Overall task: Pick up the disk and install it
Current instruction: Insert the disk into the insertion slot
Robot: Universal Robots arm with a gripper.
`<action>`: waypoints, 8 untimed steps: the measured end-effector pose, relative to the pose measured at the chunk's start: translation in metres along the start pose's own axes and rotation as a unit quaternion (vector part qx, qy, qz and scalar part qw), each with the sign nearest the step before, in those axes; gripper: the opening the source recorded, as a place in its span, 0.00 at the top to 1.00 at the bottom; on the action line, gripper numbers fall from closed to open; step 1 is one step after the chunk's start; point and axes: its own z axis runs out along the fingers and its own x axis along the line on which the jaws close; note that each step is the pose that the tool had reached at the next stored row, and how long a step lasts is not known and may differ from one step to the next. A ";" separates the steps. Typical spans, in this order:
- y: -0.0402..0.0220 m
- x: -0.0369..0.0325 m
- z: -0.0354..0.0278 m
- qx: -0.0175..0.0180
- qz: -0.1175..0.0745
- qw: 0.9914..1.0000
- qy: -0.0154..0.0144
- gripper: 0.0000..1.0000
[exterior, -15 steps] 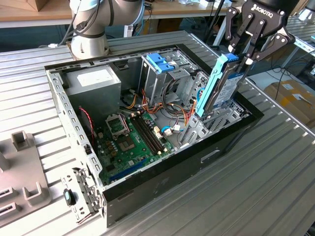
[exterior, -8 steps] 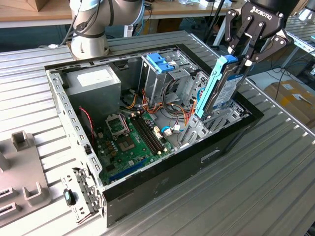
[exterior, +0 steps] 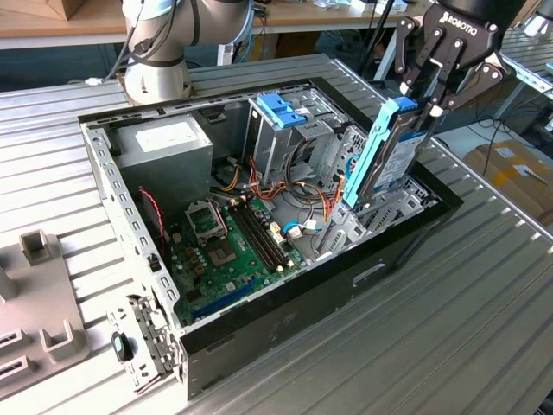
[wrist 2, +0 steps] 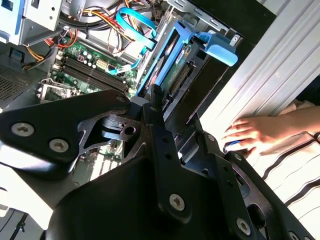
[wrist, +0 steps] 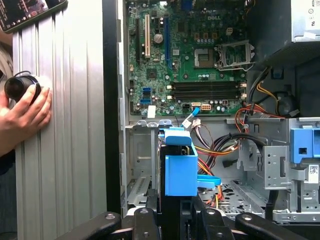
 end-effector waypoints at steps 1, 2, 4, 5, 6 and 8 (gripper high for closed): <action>0.0000 0.0000 0.0003 0.000 0.000 1.000 0.000 0.65; 0.0000 0.0000 0.0003 0.000 0.000 1.000 0.000 0.65; 0.0000 0.0000 0.0004 0.000 0.000 1.000 0.000 0.65; 0.0000 0.0000 0.0005 0.000 0.000 1.000 0.000 0.65; 0.0000 -0.0001 0.0010 0.000 0.000 1.000 0.000 0.65; 0.0000 -0.0002 0.0046 0.000 0.000 1.000 0.000 0.65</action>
